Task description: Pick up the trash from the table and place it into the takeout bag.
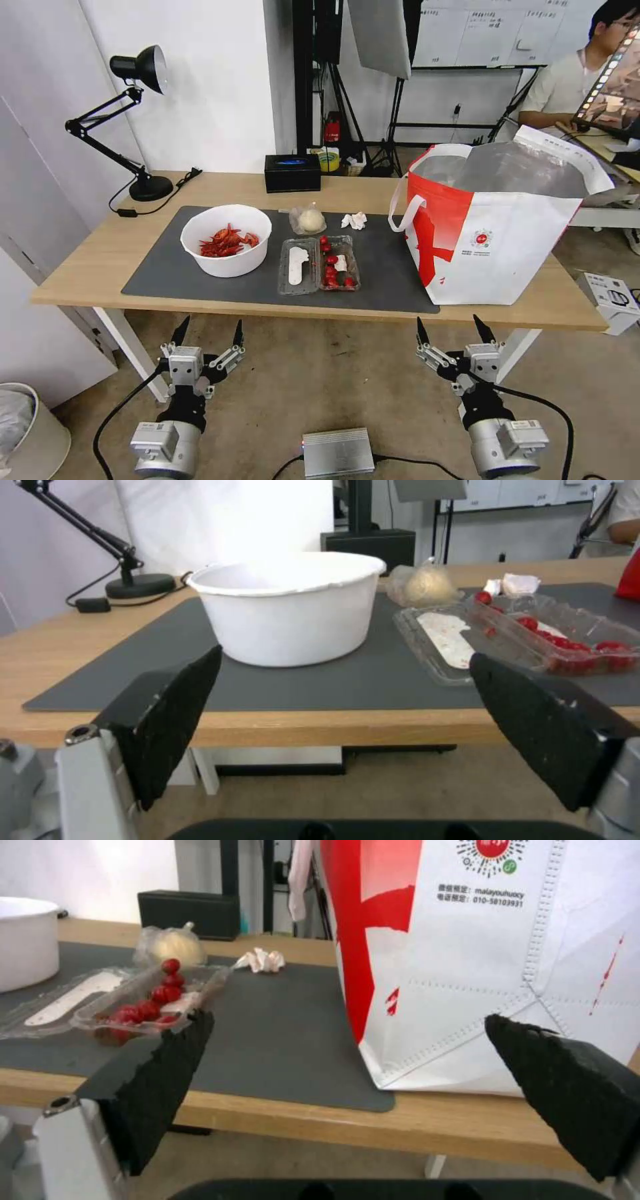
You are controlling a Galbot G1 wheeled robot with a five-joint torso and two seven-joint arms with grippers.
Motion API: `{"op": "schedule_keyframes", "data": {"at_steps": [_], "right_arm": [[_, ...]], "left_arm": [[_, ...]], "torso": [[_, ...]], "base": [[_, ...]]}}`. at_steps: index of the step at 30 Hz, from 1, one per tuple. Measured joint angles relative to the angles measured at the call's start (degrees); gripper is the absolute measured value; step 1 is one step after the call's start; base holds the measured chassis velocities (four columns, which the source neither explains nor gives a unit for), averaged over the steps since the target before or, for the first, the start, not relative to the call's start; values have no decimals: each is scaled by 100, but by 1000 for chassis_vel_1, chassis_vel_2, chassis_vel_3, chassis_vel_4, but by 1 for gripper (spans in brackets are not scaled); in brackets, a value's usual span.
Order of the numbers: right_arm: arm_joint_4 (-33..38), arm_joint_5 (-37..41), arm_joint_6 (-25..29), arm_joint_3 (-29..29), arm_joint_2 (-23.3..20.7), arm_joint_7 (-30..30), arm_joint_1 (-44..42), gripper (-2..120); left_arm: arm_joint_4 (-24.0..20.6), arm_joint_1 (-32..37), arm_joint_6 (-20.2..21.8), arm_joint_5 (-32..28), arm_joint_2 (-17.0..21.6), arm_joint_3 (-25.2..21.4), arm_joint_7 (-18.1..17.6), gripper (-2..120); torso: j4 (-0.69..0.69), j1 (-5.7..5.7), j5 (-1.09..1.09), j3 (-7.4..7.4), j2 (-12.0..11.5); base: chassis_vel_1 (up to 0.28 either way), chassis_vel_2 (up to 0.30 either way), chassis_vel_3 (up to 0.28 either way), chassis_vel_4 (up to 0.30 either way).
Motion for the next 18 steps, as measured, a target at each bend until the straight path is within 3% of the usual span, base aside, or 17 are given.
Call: {"op": "schedule_keyframes", "data": {"at_steps": [15,18], "right_arm": [[-15,42,1,13,-36,0,13,100],[-336,567,67,256,-522,49,225,100]], "left_arm": [[32,-36,0,-60,13,7,1,100],[381,-404,-1,-584,175,102,19,100]], "torso": [[0,0,1,0,0],[0,-1,0,0,0]], "base": [[0,0,0,0],[0,0,0,0]]}}
